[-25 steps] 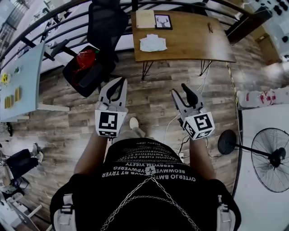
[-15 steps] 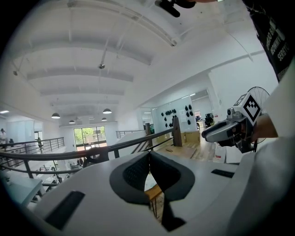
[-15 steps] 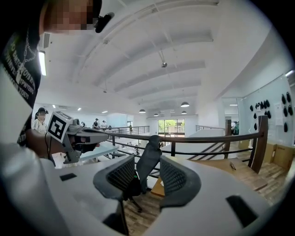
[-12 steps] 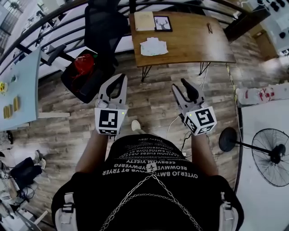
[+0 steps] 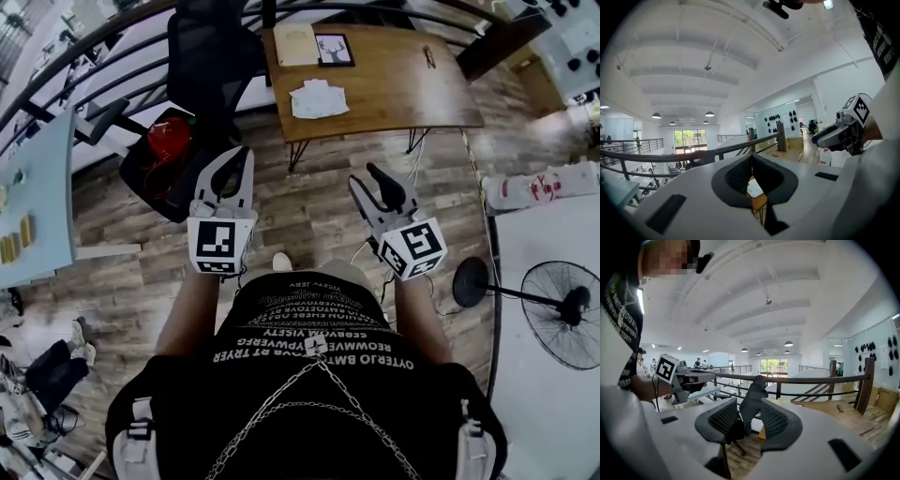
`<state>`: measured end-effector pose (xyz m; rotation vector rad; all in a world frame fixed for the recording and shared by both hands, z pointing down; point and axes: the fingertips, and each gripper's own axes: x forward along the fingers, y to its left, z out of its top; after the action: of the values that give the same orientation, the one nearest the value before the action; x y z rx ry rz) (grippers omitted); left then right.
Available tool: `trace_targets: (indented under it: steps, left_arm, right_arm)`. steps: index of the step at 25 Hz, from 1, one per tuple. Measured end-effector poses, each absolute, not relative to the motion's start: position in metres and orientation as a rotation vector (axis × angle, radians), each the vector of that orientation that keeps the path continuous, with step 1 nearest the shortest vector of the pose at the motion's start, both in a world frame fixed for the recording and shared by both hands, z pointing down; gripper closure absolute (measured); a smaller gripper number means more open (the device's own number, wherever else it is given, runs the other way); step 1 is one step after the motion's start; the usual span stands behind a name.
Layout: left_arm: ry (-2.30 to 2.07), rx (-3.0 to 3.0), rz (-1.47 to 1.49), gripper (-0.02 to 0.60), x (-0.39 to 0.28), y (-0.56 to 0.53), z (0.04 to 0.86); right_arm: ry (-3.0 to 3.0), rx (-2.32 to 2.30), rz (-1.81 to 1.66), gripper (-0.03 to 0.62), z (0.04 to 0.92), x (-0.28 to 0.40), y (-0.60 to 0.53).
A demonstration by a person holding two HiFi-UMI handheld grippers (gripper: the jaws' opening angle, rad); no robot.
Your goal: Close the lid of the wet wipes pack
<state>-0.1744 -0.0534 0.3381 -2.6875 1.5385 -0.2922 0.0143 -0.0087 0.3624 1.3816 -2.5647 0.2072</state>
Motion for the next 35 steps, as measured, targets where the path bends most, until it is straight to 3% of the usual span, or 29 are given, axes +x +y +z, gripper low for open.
trace_targets:
  steps: [12, 35]
  left_arm:
    - [1.477, -2.724, -0.344, 0.554, -0.158, -0.053, 0.353]
    - [1.561, -2.698, -0.457, 0.554, -0.127, -0.139, 0.371]
  right_arm:
    - [-2.543, 1.401, 0.273, 0.431, 0.378, 0.030, -0.011]
    - [-2.636, 1.213, 0.304, 0.433, 0.388, 0.042, -0.125]
